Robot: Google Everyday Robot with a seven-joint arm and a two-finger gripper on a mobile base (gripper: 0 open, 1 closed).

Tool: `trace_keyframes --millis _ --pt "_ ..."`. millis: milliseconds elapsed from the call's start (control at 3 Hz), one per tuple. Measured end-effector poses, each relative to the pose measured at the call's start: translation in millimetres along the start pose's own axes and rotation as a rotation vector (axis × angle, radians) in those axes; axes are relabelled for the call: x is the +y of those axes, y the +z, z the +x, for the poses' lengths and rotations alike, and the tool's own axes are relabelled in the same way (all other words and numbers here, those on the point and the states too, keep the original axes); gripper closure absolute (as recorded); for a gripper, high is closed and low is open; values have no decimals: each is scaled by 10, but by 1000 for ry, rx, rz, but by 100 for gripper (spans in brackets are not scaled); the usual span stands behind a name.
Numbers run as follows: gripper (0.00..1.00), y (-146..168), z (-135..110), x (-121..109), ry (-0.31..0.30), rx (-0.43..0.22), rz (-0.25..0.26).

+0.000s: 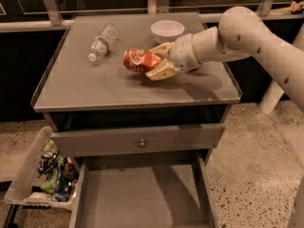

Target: Pick coke can from middle drawer and place on counter

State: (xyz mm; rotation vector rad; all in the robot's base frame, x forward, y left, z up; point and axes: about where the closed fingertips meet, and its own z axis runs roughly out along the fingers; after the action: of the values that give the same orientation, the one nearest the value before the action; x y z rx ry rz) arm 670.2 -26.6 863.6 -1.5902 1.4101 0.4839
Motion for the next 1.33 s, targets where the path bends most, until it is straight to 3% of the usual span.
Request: trace_keyframes --millis 333,1000,1333 --pt "100 46 -4 -12 58 22 6" --pt "100 108 22 1 119 67 11" --pt "82 109 23 1 119 67 11"
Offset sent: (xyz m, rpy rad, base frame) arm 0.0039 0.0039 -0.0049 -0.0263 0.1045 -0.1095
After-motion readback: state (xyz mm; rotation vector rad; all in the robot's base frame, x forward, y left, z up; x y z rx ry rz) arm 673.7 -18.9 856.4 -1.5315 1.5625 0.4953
